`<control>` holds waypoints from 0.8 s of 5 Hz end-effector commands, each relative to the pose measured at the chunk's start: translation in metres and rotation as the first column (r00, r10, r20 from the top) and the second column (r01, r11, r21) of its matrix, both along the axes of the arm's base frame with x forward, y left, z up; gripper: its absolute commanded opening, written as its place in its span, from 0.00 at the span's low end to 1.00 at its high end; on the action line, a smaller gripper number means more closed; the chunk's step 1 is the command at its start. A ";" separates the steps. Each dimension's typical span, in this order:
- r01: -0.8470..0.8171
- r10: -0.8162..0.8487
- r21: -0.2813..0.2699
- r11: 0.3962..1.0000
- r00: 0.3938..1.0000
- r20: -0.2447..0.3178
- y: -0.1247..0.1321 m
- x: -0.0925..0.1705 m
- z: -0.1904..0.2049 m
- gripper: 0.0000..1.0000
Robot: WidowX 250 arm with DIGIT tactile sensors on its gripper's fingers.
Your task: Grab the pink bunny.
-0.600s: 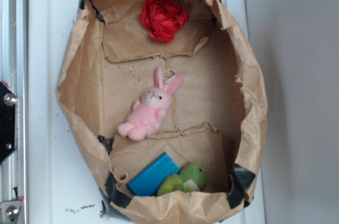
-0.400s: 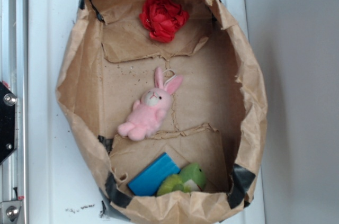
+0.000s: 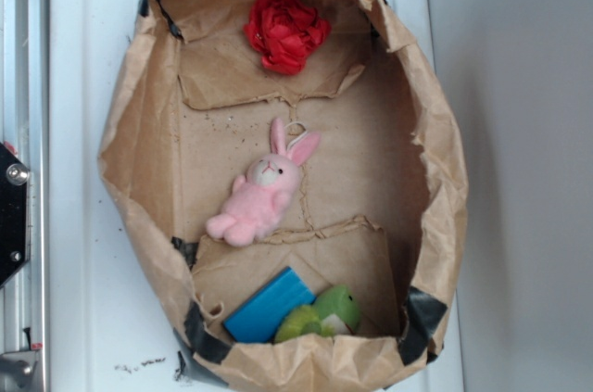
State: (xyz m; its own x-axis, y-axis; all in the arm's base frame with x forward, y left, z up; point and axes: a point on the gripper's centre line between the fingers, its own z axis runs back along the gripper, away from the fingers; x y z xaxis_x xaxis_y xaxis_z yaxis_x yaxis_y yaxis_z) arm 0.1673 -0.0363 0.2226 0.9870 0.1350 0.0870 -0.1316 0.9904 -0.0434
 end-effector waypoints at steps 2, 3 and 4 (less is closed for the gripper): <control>-0.455 0.456 -0.047 0.889 0.889 0.028 0.033 0.125 -0.067 1.00; -0.425 0.425 -0.026 0.905 0.905 0.024 0.073 0.128 -0.082 1.00; -0.393 0.393 -0.024 0.919 0.920 0.004 0.090 0.118 -0.092 1.00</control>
